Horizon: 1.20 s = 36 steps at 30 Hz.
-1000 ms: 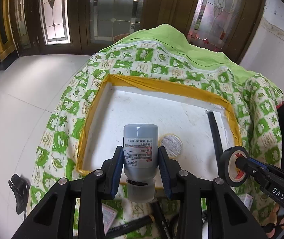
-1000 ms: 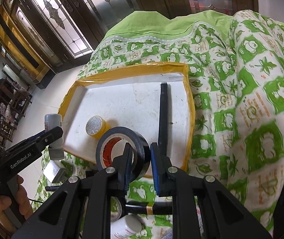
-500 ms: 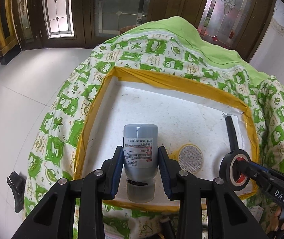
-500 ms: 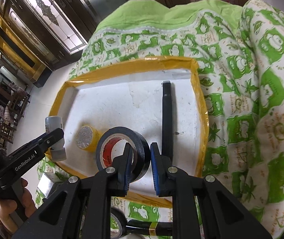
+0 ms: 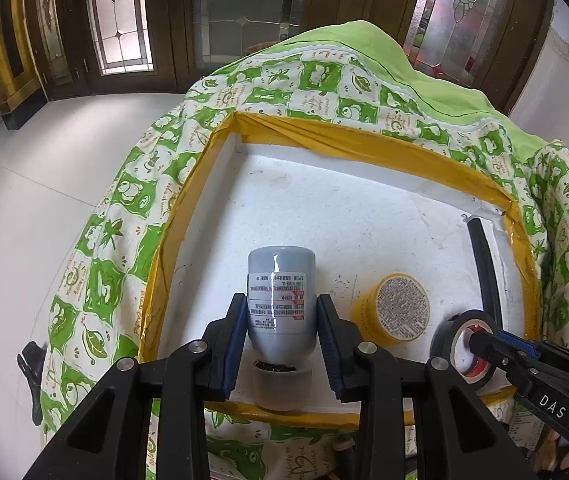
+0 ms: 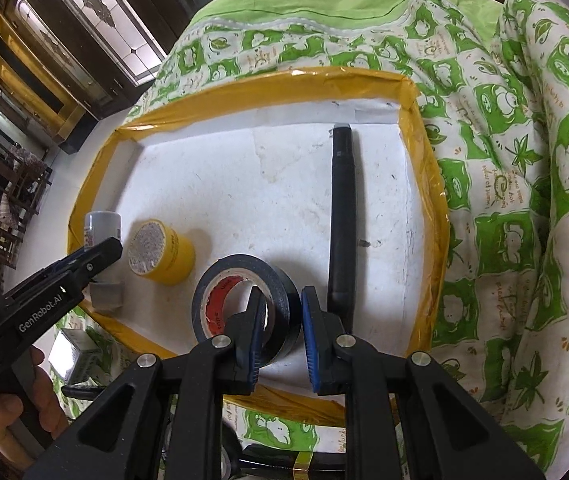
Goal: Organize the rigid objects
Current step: 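Carry the bottle and tape roll into the tray and release both upright, then grasp the red-labelled white bottle with the right tool while the left tool reaches the white square box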
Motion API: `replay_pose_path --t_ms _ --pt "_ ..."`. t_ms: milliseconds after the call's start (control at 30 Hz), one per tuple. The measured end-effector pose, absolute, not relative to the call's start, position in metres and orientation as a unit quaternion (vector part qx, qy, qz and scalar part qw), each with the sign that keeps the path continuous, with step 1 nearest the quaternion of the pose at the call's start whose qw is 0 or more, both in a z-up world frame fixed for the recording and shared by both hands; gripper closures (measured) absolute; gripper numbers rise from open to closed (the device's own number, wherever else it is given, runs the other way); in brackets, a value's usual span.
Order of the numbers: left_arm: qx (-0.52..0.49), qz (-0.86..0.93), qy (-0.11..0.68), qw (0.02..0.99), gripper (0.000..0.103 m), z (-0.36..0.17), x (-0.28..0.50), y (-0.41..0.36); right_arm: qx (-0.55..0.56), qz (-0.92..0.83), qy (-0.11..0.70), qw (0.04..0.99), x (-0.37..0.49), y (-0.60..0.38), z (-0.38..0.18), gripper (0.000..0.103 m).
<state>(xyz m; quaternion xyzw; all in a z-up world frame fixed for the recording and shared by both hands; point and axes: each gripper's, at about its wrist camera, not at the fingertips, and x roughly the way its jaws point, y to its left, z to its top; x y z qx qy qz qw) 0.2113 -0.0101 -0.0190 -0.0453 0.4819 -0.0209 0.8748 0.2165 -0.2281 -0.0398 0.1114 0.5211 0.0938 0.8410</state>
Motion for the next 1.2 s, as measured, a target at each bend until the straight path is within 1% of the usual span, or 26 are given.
replay_pose_path --t_ms 267,333,367,400,433,500,567,700,933,1133,1200 --pt "-0.021 -0.008 0.472 0.881 0.067 -0.02 0.205 -0.017 0.101 0.094 0.521 0.842 0.216 -0.224 -0.043 0.085" --pt "-0.018 -0.006 0.471 0.882 0.063 -0.019 0.204 -0.019 0.101 0.093 0.519 0.844 0.215 -0.223 -0.043 0.085" --pt "-0.018 -0.004 0.47 0.882 0.057 -0.019 0.203 -0.019 0.1 0.093 0.519 0.844 0.214 -0.224 -0.043 0.085" --pt "-0.017 0.0 0.468 0.884 0.048 -0.017 0.201 -0.019 0.1 0.092 0.518 0.845 0.213 -0.224 -0.043 0.085" --pt "-0.016 0.003 0.464 0.886 0.042 -0.016 0.2 -0.019 0.1 0.091 0.517 0.845 0.212 -0.224 -0.043 0.084" --pt "-0.011 0.008 0.456 0.89 0.04 -0.012 0.194 -0.02 0.101 0.089 0.511 0.849 0.208 -0.226 -0.041 0.082" --pt "-0.006 0.009 0.454 0.891 0.04 -0.008 0.19 -0.02 0.107 0.088 0.502 0.853 0.203 -0.231 -0.036 0.079" --pt "0.008 0.014 0.444 0.896 0.039 0.003 0.176 -0.022 0.116 0.087 0.488 0.861 0.193 -0.237 -0.027 0.078" --pt "0.005 0.012 0.438 0.899 0.032 0.013 0.143 -0.023 0.146 0.091 0.474 0.863 0.166 -0.246 -0.018 0.068" --pt "0.003 0.014 0.446 0.895 0.032 0.01 0.112 -0.026 0.138 0.095 0.459 0.873 0.138 -0.242 -0.011 0.061" --pt "0.004 0.015 0.446 0.895 0.032 0.011 0.103 -0.027 0.143 0.102 0.457 0.872 0.13 -0.24 -0.01 0.061"
